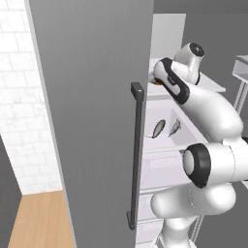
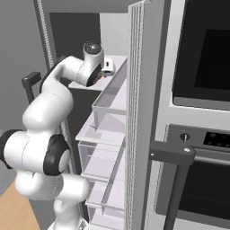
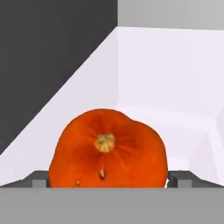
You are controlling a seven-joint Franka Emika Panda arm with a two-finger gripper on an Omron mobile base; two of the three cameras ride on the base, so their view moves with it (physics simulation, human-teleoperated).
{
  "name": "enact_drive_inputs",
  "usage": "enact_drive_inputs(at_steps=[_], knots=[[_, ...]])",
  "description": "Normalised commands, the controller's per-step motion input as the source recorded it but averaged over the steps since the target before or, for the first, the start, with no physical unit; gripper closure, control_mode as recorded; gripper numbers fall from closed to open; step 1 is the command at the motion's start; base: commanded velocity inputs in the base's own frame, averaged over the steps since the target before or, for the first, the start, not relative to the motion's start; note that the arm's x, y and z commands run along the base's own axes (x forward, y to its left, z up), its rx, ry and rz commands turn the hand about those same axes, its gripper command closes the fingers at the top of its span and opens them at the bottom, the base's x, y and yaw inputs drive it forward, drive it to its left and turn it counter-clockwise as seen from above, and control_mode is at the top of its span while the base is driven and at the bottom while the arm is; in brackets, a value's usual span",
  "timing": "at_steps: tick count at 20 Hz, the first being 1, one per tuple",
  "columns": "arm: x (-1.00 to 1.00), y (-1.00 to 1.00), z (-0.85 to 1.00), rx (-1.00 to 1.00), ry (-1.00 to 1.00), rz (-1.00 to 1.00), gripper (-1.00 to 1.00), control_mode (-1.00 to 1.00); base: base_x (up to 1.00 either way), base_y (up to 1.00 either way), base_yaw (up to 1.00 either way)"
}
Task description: Place one squash and one fish in each tupperware on the nearby counter, to pack two identical lunches.
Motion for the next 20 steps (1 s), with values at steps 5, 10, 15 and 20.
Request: enact_drive_inputs(at_steps=[5,10,15,20], knots=[[0.48,-0.02,-0.09,0.0,0.0,0.1,-1.0,-1.0,0.0,0.0,0.0],[0.01,0.03,-0.45,-0.01,0.01,0.12,1.0,-1.0,0.0,0.0,0.0],[-0.74,0.1,-0.86,-0.09,0.03,0.05,1.0,-1.0,0.0,0.0,0.0],[-0.98,-0.04,0.0,-0.02,-0.02,-0.01,1.0,-1.0,0.0,0.0,0.0]])
